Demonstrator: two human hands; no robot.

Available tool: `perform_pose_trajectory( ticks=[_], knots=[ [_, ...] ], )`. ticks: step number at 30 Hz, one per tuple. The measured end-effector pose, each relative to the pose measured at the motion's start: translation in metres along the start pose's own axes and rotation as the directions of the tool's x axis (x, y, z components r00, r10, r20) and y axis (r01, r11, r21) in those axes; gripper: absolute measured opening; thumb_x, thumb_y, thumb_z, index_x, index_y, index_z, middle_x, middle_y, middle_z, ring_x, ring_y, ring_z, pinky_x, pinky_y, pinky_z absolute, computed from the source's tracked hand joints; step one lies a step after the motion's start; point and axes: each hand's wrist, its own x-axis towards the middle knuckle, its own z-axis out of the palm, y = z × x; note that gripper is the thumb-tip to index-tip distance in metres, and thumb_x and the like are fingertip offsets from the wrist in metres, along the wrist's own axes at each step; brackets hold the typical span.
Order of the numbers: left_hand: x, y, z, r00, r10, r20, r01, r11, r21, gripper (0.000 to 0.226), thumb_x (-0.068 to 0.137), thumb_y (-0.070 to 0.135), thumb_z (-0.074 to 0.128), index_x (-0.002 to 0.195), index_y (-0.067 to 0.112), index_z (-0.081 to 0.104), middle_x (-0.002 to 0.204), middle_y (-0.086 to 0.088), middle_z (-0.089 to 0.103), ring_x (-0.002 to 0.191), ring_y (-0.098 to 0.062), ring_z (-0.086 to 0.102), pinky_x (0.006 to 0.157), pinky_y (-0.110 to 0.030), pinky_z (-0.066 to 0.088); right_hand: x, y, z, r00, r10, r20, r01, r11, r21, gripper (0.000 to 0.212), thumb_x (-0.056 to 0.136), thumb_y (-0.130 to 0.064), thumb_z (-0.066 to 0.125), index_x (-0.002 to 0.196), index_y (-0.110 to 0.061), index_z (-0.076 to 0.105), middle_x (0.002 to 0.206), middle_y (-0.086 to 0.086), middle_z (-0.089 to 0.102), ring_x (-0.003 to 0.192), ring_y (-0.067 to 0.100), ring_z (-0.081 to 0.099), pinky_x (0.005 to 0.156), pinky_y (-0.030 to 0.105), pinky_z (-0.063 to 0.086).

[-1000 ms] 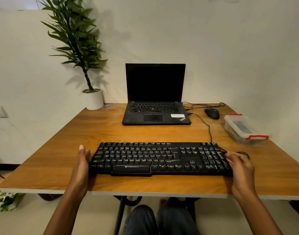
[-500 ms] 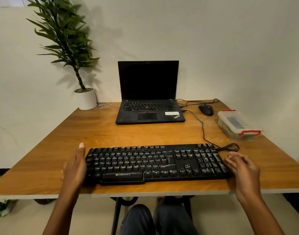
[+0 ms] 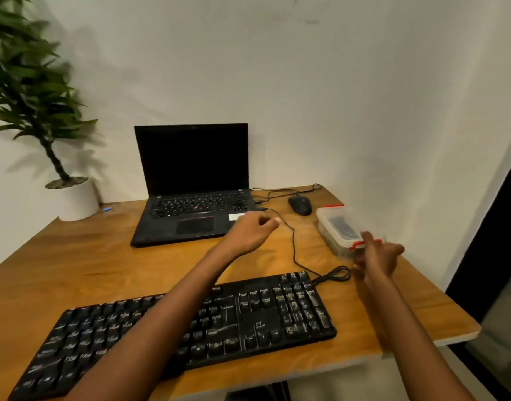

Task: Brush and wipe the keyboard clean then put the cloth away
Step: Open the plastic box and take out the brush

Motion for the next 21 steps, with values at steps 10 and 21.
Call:
perform_pose_trajectory(
  ticks=[10,21],
  knots=[
    [0.11,0.007,0.072,0.989,-0.131,0.068,0.142,0.972,-0.188,0.017,0.092,0.017,0.053,0.077,0.016,0.06,0.074,0.002,0.047,0.069,-0.014,0.042,0.065,-0.031,0.034,0.053,-0.008,-0.01,0.969,0.003,0.248,0.009,0.999,-0.047,0.017,0.083,-0.01,0.066,0.086,-0.006,0.05,0.089,0.018,0.061,0.065,0.023,0.06,0.045,0.026,0.053],
    [0.14,-0.02,0.114,0.911,-0.396,-0.113,0.373,0.909,-0.185,0.029,0.098,0.019,0.044,0.094,-0.002,0.065,0.099,-0.022,0.063,0.096,-0.038,0.059,0.067,-0.041,0.043,0.054,0.001,0.012,0.969,-0.124,0.214,0.157,0.977,-0.147,0.017,0.093,-0.015,0.05,0.097,-0.001,0.06,0.09,0.01,0.063,0.068,0.013,0.057,0.052,0.023,0.043]
  ],
)
